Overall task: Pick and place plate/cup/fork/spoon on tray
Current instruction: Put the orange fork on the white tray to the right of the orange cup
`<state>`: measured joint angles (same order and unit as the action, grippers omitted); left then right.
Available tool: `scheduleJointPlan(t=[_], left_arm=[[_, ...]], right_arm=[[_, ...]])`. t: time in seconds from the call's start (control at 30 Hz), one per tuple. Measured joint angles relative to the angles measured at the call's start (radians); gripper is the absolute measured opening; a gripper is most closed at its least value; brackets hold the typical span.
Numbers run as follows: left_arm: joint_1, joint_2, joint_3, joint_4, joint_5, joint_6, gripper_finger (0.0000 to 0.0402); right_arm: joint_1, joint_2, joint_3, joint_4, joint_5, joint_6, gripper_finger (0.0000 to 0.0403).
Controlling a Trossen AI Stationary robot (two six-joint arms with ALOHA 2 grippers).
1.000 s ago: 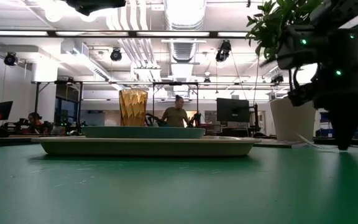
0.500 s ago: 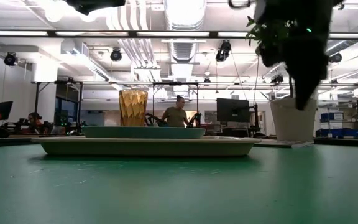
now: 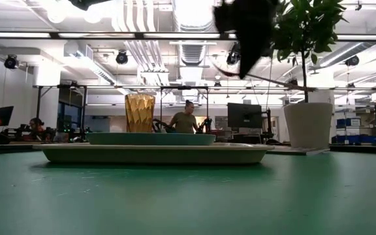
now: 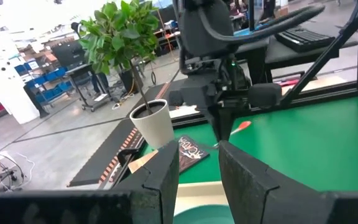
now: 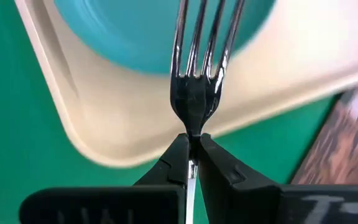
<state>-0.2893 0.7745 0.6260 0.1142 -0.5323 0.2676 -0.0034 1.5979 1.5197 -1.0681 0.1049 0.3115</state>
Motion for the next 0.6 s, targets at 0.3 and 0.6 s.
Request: scheduleJointPlan(t=[0.3, 0.6], left_arm=[[0.0, -0.065, -0.037, 0.013, 0.0, 0.001, 0.0096], [0.0, -0.145, -0.071, 0.018, 0.0, -0.024, 0.0096]], right_arm=[[-0.103, 0.201, 0.332, -0.053, -0.007, -0.229, 0.0013], [-0.241, 0.337, 0.481, -0.013, -0.007, -0.494, 0.0013]])
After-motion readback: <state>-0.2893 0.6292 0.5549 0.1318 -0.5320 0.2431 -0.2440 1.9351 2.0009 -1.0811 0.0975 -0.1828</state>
